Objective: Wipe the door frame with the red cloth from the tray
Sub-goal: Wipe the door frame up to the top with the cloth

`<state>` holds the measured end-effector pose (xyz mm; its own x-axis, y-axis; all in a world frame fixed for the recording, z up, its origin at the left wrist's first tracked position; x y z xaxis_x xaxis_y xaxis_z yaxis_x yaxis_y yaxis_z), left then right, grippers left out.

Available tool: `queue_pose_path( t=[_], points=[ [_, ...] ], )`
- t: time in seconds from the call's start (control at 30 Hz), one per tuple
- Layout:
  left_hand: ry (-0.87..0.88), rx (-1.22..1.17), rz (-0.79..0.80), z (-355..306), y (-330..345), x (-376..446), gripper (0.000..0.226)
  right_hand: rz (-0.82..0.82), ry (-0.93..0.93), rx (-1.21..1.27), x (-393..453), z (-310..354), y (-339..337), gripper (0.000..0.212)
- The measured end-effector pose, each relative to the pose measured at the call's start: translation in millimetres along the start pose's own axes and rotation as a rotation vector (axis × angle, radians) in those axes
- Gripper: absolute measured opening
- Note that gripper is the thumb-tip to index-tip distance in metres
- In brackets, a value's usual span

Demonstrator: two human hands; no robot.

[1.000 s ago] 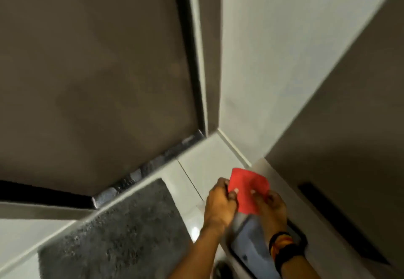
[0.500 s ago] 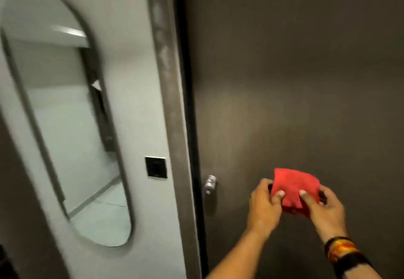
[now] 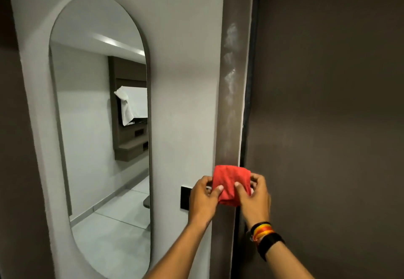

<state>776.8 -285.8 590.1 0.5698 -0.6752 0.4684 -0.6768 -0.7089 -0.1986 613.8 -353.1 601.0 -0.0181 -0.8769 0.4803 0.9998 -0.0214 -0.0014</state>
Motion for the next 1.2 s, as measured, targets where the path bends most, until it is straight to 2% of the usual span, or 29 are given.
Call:
queue_pose_path(
  t=[0.13, 0.17, 0.23, 0.3, 0.33, 0.4, 0.43, 0.53, 0.57, 0.7, 0.77, 0.87, 0.97, 1.13, 1.2],
  points=[
    [-0.072, 0.033, 0.010, 51, 3, 1, 0.014, -0.216, 0.034, -0.048, -25, -41, 18, 0.047],
    [-0.086, 0.029, -0.003, 60, 7, 3, 0.013, -0.277, -0.005, -0.092, -28, -45, 22, 0.050],
    [-0.088, 0.013, -0.043, 70, 14, 7, 0.011, -0.353, -0.271, -0.246, -38, -38, 34, 0.048],
    [-0.079, 0.001, -0.054, 78, 19, 11, 0.013, -0.242, -0.566, -0.499, -48, -38, 61, 0.057],
    [-0.068, -0.001, -0.040, 82, 18, 12, 0.015, -0.151, -0.632, -0.649, -50, -46, 75, 0.063],
    [0.033, 0.070, -0.004, 85, 9, 14, 0.013, -0.059, -0.606, -0.873, -44, -65, 86, 0.066],
    [0.144, 0.148, -0.001, 84, -1, 19, 0.014, -0.053, -0.578, -0.934, -38, -76, 87, 0.063],
    [0.620, 0.435, -0.120, 56, -35, 43, 0.035, -0.129, -0.618, -1.022, -26, -92, 91, 0.064],
    [0.727, 0.480, -0.166, 44, -42, 57, 0.040, -0.173, -0.624, -1.048, -24, -97, 93, 0.068],
    [0.828, 0.618, -0.260, -19, -52, 128, 0.055, -0.294, -0.551, -1.101, -26, -101, 111, 0.095],
    [0.855, 0.685, -0.264, -42, -42, 158, 0.057, -0.315, -0.565, -1.088, -24, -92, 117, 0.089],
    [0.910, 0.769, -0.265, -53, -27, 184, 0.062, -0.282, -0.724, -1.055, -4, -63, 115, 0.078],
    [0.952, 0.798, -0.286, -48, -26, 190, 0.063, -0.232, -0.843, -1.044, 38, 20, 117, 0.074],
    [0.965, 0.794, -0.280, -48, -26, 189, 0.060, -0.407, -0.883, -0.959, 133, 193, 117, 0.068],
    [0.958, 0.782, -0.280, -48, -27, 189, 0.060, -0.423, -0.881, -0.963, 162, 237, 116, 0.072]
  ],
)
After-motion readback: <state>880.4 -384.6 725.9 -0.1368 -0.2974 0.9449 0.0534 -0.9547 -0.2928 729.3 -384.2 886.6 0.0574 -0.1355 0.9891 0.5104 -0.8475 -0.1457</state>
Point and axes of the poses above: each hand's wrist, its own x-axis towards the middle knuckle, its own y-axis out of the palm, z = x × y, the point moved 6 cm from there along x, towards the middle knuckle, and after that the axes turned 3 degrees about y, right-handed, at the moved point
